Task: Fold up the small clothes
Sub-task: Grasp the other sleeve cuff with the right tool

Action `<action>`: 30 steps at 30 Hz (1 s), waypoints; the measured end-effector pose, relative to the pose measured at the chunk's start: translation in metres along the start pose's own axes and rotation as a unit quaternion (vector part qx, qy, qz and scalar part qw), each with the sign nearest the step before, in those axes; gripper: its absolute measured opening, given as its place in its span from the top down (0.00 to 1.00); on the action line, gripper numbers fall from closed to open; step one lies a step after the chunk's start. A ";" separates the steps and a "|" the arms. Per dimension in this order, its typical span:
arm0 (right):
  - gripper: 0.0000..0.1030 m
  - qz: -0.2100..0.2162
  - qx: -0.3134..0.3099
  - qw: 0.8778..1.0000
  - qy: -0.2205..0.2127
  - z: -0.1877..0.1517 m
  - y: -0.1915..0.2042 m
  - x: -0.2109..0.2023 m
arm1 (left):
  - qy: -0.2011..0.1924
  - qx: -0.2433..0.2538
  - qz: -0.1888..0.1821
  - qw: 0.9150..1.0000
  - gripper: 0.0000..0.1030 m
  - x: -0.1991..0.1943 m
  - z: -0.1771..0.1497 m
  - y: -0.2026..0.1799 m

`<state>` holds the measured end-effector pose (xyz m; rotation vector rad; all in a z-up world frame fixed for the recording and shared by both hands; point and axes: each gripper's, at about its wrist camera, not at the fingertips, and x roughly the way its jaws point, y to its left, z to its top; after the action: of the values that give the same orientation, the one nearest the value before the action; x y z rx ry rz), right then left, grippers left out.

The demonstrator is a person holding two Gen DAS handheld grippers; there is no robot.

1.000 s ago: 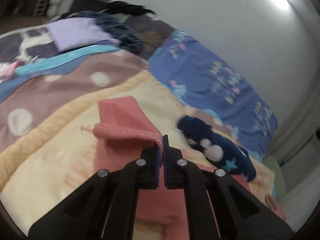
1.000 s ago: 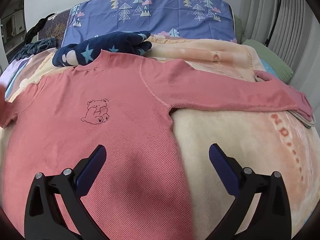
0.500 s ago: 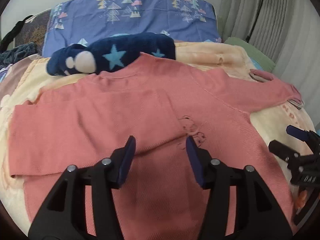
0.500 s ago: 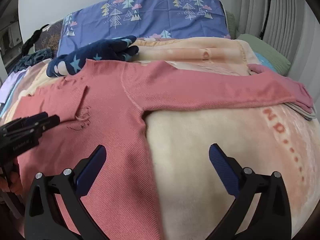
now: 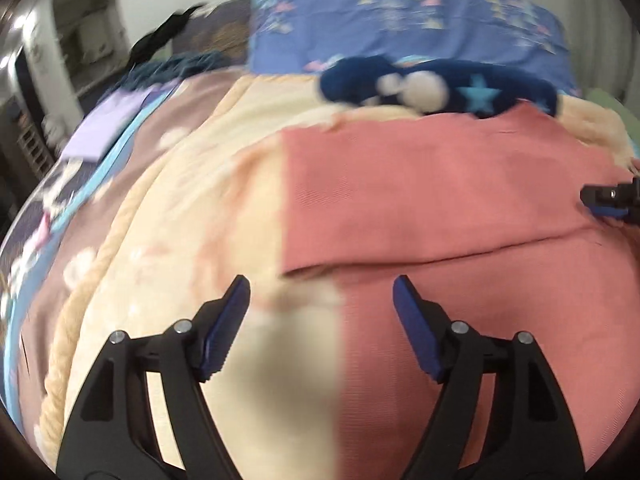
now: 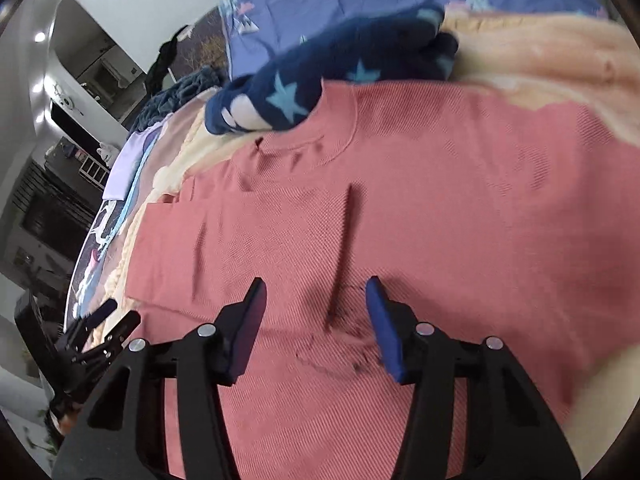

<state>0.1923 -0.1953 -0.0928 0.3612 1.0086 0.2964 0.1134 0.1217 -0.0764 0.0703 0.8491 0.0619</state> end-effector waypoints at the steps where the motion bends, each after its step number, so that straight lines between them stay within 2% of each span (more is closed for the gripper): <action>1: 0.46 0.001 -0.002 1.000 -0.008 0.001 0.003 0.005 | 0.005 -0.017 -0.001 1.000 0.26 0.003 0.001 0.009; 2: 0.49 0.002 -0.011 1.000 -0.017 0.002 0.007 0.008 | 0.006 -0.031 -0.008 0.999 0.24 0.004 0.002 0.018; 4: 0.97 0.023 -0.038 0.999 -0.023 0.003 0.018 0.008 | 0.002 -0.051 -0.033 0.998 0.21 0.004 0.002 0.026; 5: 0.97 0.035 -0.028 0.999 -0.023 0.004 0.019 0.004 | 0.001 -0.058 -0.045 0.997 0.21 0.005 0.003 0.027; 6: 0.97 0.048 -0.011 0.997 -0.052 0.006 0.018 -0.014 | 0.002 -0.063 -0.053 0.997 0.21 0.007 0.004 0.028; 8: 0.97 0.053 -0.018 0.994 -0.094 0.011 0.018 -0.043 | 0.004 -0.062 -0.049 0.997 0.21 0.011 0.006 0.023; 10: 0.97 0.032 -0.018 0.992 -0.124 0.014 0.010 -0.066 | 0.007 -0.057 -0.048 0.997 0.21 0.014 0.006 0.020; 11: 0.97 0.006 -0.018 0.991 -0.133 0.016 0.003 -0.075 | 0.008 -0.055 -0.045 0.997 0.21 0.016 0.005 0.018; 14: 0.97 -0.048 -0.008 0.992 -0.120 0.017 -0.023 -0.073 | 0.008 -0.049 -0.036 0.998 0.21 0.021 0.006 0.014; 17: 0.97 -0.039 0.035 0.995 -0.080 0.009 -0.055 -0.052 | 0.005 -0.040 -0.027 0.999 0.21 0.019 0.006 0.010; 20: 0.97 -0.043 0.045 0.995 -0.074 0.003 -0.059 -0.040 | 0.004 -0.037 -0.022 0.999 0.21 0.019 0.007 0.009; 22: 0.97 -0.046 0.044 0.995 -0.083 0.000 -0.058 -0.040 | 0.004 -0.038 -0.017 0.999 0.21 0.019 0.006 0.011; 26: 0.97 -0.033 0.017 0.990 -0.140 0.002 -0.044 -0.070 | 0.005 -0.040 -0.013 0.999 0.21 0.020 0.006 0.012; 28: 0.97 -0.056 -0.002 0.987 -0.152 0.005 -0.038 -0.080 | 0.005 -0.039 -0.012 0.999 0.21 0.021 0.005 0.012; 30: 0.97 -0.104 -0.009 0.986 -0.130 0.007 -0.047 -0.072 | 0.004 -0.037 -0.009 0.999 0.21 0.020 0.005 0.011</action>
<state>0.1653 -0.2675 -0.0540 0.2678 0.7793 0.0668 0.1301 0.1343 -0.0870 -0.0063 0.8550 0.0764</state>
